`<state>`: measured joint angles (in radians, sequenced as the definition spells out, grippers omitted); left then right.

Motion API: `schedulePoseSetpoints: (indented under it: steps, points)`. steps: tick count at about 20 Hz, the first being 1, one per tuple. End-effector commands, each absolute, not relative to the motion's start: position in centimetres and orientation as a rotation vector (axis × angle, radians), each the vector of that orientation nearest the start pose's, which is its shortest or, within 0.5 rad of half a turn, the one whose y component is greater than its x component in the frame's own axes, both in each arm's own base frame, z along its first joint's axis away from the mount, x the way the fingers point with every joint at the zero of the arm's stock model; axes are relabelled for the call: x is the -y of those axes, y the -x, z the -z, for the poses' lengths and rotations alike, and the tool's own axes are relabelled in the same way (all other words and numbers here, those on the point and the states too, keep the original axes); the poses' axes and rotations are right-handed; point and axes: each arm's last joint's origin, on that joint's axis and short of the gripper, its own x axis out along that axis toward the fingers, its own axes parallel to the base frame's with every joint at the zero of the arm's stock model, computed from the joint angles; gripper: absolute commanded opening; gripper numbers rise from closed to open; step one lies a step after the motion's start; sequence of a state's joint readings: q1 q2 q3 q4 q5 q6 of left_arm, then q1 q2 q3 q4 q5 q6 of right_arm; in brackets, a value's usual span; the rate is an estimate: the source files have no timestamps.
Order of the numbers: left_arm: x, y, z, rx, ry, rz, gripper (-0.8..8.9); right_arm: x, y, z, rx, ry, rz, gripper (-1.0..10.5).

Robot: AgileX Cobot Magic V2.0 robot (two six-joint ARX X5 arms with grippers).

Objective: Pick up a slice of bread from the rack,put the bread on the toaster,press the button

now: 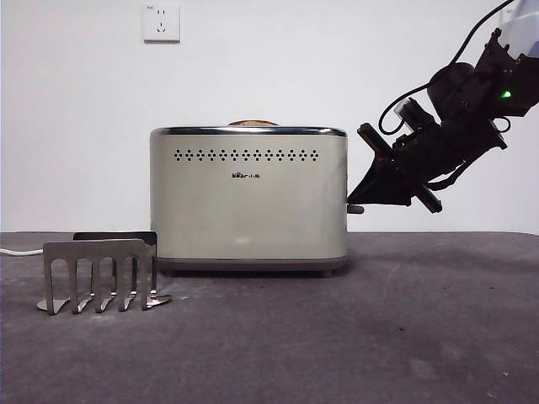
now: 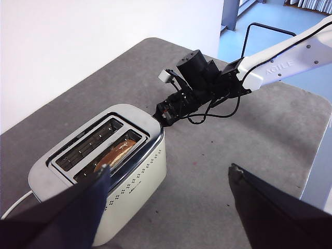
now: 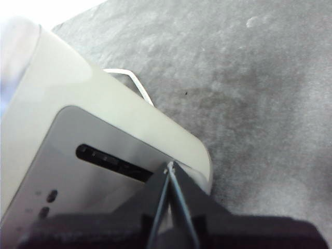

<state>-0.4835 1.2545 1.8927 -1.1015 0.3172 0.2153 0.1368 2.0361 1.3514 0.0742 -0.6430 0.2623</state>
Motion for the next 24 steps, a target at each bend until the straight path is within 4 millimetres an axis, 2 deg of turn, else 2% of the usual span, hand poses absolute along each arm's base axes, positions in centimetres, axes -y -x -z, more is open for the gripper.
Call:
schedulePoseSetpoints:
  steps: [1, 4, 6, 9, 12, 14, 15, 21, 22, 24]
  points:
    - [9.4, -15.8, -50.5, -0.400, -0.234, 0.837, 3.82, -7.4, -42.9, -17.5, -0.757, -0.411, -0.643, -0.1]
    - [9.3, -15.7, -50.4, -0.415, -0.235, 0.837, 3.82, -7.2, -41.8, -22.7, -0.630, -0.381, -0.668, -0.1]
    - [9.3, -15.7, -50.4, -0.415, -0.235, 0.837, 3.82, -6.8, -40.0, -27.0, -0.548, -0.363, -0.680, -0.1]
    - [9.3, -15.7, -50.4, -0.421, -0.235, 0.837, 3.81, -6.2, -35.5, -33.0, -0.507, -0.340, -0.691, -0.1]
    - [9.3, -15.6, -50.2, -0.445, -0.237, 0.838, 3.81, -5.6, -29.7, -37.0, -0.537, -0.283, -0.703, -0.1]
    - [9.2, -15.5, -49.9, -0.481, -0.239, 0.840, 3.81, -5.3, -25.5, -38.6, -0.582, -0.223, -0.722, -0.1]
    - [9.2, -15.4, -49.8, -0.495, -0.240, 0.840, 3.80, -5.1, -24.2, -38.9, -0.598, -0.202, -0.728, -0.1]
    - [9.0, -15.2, -49.3, -0.557, -0.244, 0.842, 3.67, -4.3, -18.4, -39.6, -0.718, -0.138, -0.750, -0.1]
    - [9.0, -15.1, -49.2, -0.568, -0.245, 0.842, 3.39, -4.2, -17.7, -39.5, -0.734, -0.130, -0.754, -0.1]
    - [8.9, -15.0, -49.0, -0.597, -0.247, 0.842, 1.79, -4.1, -16.6, -39.5, -0.767, -0.119, -0.760, -0.1]
